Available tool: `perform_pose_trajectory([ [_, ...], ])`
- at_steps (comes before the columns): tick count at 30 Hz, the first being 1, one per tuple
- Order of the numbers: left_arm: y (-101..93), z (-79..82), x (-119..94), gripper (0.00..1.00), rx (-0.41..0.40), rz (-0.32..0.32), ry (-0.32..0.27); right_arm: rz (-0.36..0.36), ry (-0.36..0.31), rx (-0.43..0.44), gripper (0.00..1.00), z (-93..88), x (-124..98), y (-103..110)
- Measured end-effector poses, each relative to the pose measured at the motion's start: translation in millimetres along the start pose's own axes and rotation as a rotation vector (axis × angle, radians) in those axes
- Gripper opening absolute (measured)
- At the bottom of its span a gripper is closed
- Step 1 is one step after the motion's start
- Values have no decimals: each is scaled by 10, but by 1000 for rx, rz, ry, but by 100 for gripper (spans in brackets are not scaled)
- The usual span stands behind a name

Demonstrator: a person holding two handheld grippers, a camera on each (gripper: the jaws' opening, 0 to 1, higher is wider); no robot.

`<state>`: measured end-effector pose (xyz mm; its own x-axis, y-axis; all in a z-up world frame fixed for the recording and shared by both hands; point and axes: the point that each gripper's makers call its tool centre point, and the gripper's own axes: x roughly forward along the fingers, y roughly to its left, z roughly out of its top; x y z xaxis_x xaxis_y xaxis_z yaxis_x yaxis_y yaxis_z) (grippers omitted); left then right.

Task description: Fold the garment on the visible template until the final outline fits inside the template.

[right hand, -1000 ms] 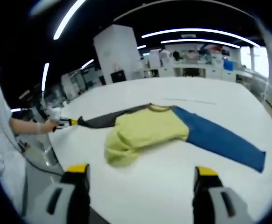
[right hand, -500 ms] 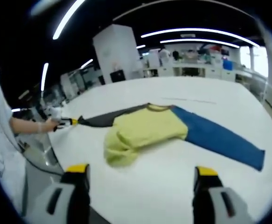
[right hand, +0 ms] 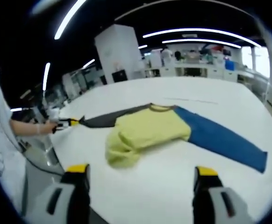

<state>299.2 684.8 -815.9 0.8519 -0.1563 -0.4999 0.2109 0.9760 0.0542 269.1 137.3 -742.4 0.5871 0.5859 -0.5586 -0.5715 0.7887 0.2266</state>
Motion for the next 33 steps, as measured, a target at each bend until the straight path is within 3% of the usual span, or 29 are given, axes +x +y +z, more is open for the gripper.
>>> perform_pose_trajectory([
  [2, -62, 46, -83, 29, -5, -9, -9, 4, 1, -4, 92, -10, 11, 4],
  [8, -185, 195, -73, 30, 7, -31, -14, 11, -1, -2, 92, -30, 25, 16],
  [10, -187, 216, -23, 27, -70, -25, 17, 14, -6, -3, 92, -25, 24, 25],
  [14, -194, 277, 107, 25, -126, 2, 73, 16, -14, 2, 92, -36, 24, 18],
  [16, -172, 312, 191, 23, -113, 25, 94, 17, -17, 6, 92, -51, 24, 16],
  [19, -114, 308, 351, 29, -135, 50, 153, 18, -19, 11, 92, -87, 5, 22],
  [23, -14, 298, 441, 26, -124, 103, 196, 16, -18, 22, 92, -165, -16, -33],
  [26, -32, 310, 507, 31, -146, 115, 207, 8, -24, 41, 91, -198, -53, -79],
  [33, 105, 287, 669, 25, -113, 133, 246, -9, -22, 67, 91, -287, -98, -196],
])
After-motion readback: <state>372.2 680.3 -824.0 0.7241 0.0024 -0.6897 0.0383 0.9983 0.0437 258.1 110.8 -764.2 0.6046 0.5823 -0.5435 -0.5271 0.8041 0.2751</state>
